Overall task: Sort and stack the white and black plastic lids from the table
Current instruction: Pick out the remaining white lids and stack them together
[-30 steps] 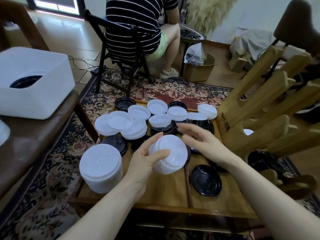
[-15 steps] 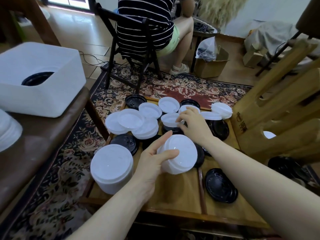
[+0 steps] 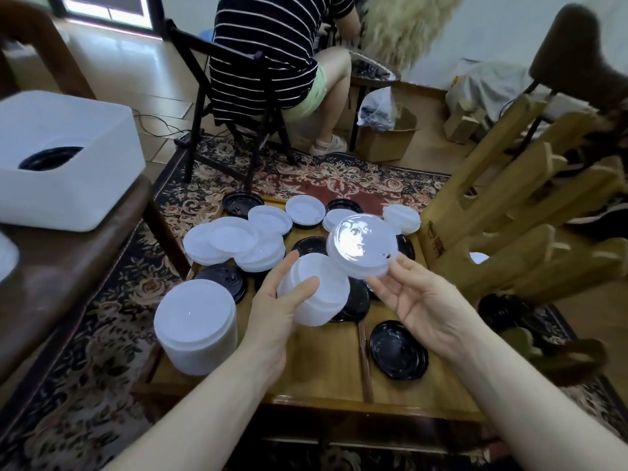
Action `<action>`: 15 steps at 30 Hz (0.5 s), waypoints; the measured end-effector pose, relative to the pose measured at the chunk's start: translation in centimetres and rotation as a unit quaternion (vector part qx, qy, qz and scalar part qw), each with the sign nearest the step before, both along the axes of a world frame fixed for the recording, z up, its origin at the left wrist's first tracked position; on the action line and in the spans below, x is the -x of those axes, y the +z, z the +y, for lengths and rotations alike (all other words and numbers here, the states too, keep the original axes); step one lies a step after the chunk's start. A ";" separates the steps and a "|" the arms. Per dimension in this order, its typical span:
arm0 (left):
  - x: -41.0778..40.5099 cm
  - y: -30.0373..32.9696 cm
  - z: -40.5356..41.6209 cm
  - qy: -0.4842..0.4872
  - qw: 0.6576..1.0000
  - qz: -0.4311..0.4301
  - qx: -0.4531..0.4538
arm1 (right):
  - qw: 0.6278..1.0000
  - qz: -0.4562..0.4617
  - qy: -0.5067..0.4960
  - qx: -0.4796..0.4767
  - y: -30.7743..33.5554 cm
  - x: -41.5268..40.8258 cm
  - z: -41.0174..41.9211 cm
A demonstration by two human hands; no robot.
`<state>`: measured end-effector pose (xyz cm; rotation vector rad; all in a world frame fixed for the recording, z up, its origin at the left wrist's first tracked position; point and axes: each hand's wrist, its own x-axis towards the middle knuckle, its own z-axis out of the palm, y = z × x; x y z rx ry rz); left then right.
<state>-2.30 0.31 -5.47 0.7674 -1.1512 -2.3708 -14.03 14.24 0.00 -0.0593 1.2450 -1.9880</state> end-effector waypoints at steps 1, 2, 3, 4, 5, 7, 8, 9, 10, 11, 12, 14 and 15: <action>0.0 0.0 0.0 0.000 1.000 0.001 -0.005 | 1.000 0.008 0.011 -0.007 -0.2 -0.7 0.2; 0.1 0.0 0.1 -0.001 1.000 0.002 -0.011 | 0.999 0.022 0.018 -0.025 -0.4 -1.2 0.4; 0.1 0.0 0.0 -0.001 1.000 0.004 -0.015 | 0.997 0.047 0.028 -0.049 -0.6 -1.6 0.5; 0.0 0.1 0.0 -0.002 1.000 0.004 -0.019 | 0.992 0.088 0.043 -0.077 -0.7 -1.9 0.6; 0.0 0.2 -0.1 -0.005 1.000 0.004 -0.021 | 0.983 0.138 0.066 -0.102 -0.7 -1.9 0.6; -0.1 0.5 -0.2 -0.013 1.000 0.003 -0.022 | 0.957 0.219 0.126 -0.143 -0.6 -1.7 0.8; -0.2 0.6 -0.2 -0.017 1.000 0.001 -0.021 | 0.942 0.249 0.155 -0.164 -0.5 -1.5 0.9; -0.2 0.7 -0.2 -0.023 1.000 -0.001 -0.017 | 0.925 0.279 0.176 -0.188 -0.4 -1.3 1.1; -0.1 0.8 -0.2 -0.029 1.000 -0.005 -0.012 | 0.905 0.314 0.186 -0.219 -0.3 -1.1 1.2; -0.1 0.7 -0.2 -0.035 0.999 -0.012 -0.007 | 0.881 0.355 0.186 -0.250 -0.4 -0.8 1.4; -0.1 0.7 -0.2 -0.041 0.999 -0.021 -0.005 | 0.861 0.388 0.184 -0.275 -0.4 -0.5 1.6; -0.2 0.6 -0.3 -0.058 0.998 -0.038 -0.005 | 0.850 0.400 0.197 -0.281 -0.3 0.1 1.8; -0.2 0.5 -0.3 -0.072 0.996 -0.043 -0.005 | 0.853 0.394 0.215 -0.267 -0.2 0.5 1.9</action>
